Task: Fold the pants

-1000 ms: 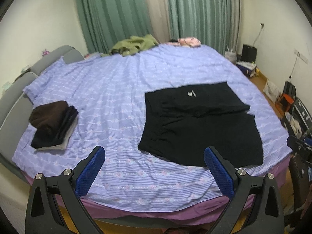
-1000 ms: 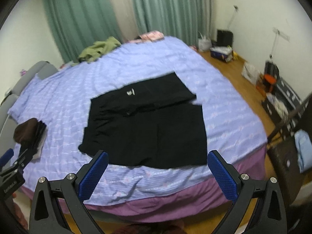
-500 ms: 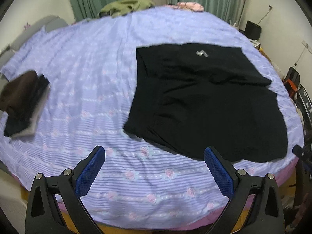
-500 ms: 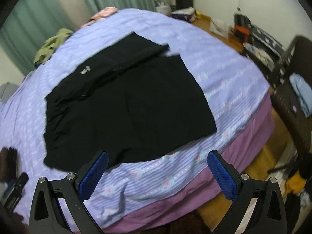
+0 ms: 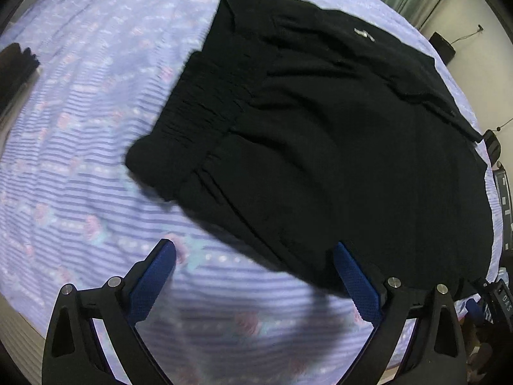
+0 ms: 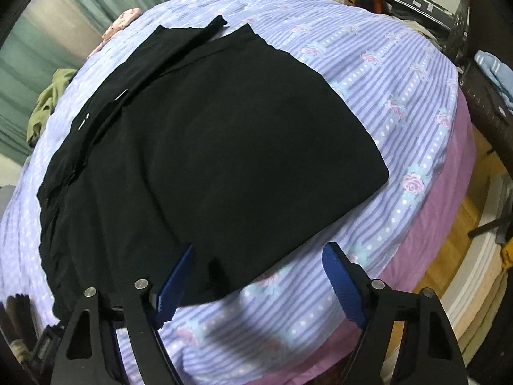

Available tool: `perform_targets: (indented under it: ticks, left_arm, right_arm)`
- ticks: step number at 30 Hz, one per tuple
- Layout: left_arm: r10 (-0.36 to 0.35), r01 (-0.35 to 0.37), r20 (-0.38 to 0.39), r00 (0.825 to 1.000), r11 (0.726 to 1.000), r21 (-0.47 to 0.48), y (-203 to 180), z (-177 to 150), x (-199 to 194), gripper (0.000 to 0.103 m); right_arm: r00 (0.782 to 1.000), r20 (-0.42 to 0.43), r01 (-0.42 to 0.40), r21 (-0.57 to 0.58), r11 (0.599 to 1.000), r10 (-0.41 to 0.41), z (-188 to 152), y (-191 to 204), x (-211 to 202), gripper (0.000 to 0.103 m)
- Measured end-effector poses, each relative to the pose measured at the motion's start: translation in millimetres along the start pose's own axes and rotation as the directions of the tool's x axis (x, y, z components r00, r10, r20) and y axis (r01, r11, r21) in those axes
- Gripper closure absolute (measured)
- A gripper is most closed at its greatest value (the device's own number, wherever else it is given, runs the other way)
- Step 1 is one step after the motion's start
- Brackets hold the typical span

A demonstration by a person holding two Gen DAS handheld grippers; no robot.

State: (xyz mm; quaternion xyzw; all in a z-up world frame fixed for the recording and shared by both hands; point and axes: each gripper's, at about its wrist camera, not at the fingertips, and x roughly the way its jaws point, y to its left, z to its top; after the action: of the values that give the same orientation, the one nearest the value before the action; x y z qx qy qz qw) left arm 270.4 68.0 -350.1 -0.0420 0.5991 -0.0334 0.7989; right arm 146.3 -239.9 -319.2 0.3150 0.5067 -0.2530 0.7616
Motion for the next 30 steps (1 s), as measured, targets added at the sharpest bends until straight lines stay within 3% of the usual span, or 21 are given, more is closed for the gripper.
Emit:
perform_targets:
  ticks: [8, 9, 11, 13, 15, 16, 19, 30]
  left_arm:
    - [-0.002, 0.002, -0.012, 1.000, 0.999, -0.039, -10.8, 2.2, 17.1, 0.005]
    - [-0.007, 0.006, -0.012, 1.000, 0.999, -0.045, -12.2, 3.3, 15.3, 0.012]
    - [0.007, -0.008, -0.005, 1.000, 0.999, -0.038, -17.4, 4.6, 10.2, 0.031]
    - [0.022, -0.022, 0.002, 1.000, 0.999, -0.032, -21.0, 5.3, -0.2, 0.065]
    - [0.024, -0.024, 0.012, 1.000, 0.999, -0.023, -23.9, 4.2, -12.1, 0.088]
    - [0.016, -0.015, 0.019, 1.000, 1.000, -0.020, -26.1, 3.5, -18.9, 0.090]
    - [0.003, -0.001, 0.047, 0.999, 1.000, -0.028, -30.7, 2.8, -40.2, 0.094]
    - [0.105, -0.096, 0.224, 0.969, 0.994, -0.051, -45.0, 19.5, -123.3, 0.095]
  right_arm:
    - [0.999, -0.038, -0.016, 0.033, 0.999, 0.017, 8.1, -10.7, 31.4, 0.031]
    - [0.999, -0.041, -0.018, 0.035, 0.999, 0.019, 9.9, -10.8, 33.3, 0.033]
    - [0.999, -0.049, -0.010, 0.032, 0.999, 0.012, 15.0, -10.9, 34.6, 0.048]
    - [0.999, -0.053, 0.000, 0.013, 1.000, 0.000, 21.5, -8.4, 30.8, 0.063]
    - [0.999, -0.049, 0.009, -0.021, 1.000, -0.010, 30.9, -2.8, 21.3, 0.081]
    - [0.999, -0.044, 0.012, -0.047, 0.999, -0.014, 34.4, 0.9, 15.4, 0.091]
    - [1.000, -0.005, -0.014, -0.136, 0.991, 0.014, 46.0, 13.5, -9.1, 0.095]
    - [0.985, 0.093, -0.109, -0.337, 0.935, 0.148, 104.7, 38.5, -100.7, 0.097]
